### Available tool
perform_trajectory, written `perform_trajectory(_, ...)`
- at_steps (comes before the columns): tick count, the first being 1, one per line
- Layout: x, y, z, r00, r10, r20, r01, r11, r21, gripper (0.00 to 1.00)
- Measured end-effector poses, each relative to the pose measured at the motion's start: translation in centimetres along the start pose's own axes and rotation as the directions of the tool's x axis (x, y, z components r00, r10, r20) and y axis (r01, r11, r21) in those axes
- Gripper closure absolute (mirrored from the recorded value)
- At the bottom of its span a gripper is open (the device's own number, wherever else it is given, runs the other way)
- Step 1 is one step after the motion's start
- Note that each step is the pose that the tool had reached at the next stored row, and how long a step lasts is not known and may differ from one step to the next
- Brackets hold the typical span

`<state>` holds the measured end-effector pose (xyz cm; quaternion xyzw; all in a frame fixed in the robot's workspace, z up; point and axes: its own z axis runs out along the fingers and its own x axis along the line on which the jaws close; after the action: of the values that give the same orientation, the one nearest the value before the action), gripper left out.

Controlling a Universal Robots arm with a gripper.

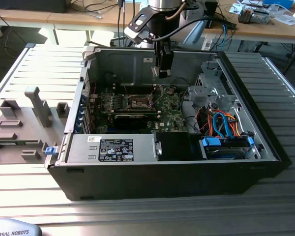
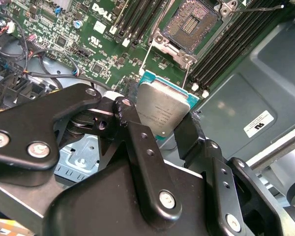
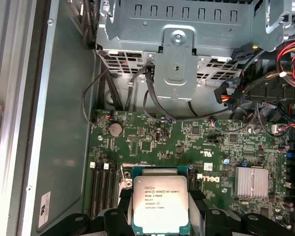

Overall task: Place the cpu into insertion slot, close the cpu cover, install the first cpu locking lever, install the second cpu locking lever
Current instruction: 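Place the cpu into insertion slot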

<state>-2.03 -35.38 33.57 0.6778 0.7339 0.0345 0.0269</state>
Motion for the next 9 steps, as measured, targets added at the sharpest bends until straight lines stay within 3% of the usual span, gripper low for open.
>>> perform_trajectory(9, 0.0, 0.0, 0.05, 1.0, 0.007, 0.0006, -0.007, 1.0, -0.0001, 0.46)
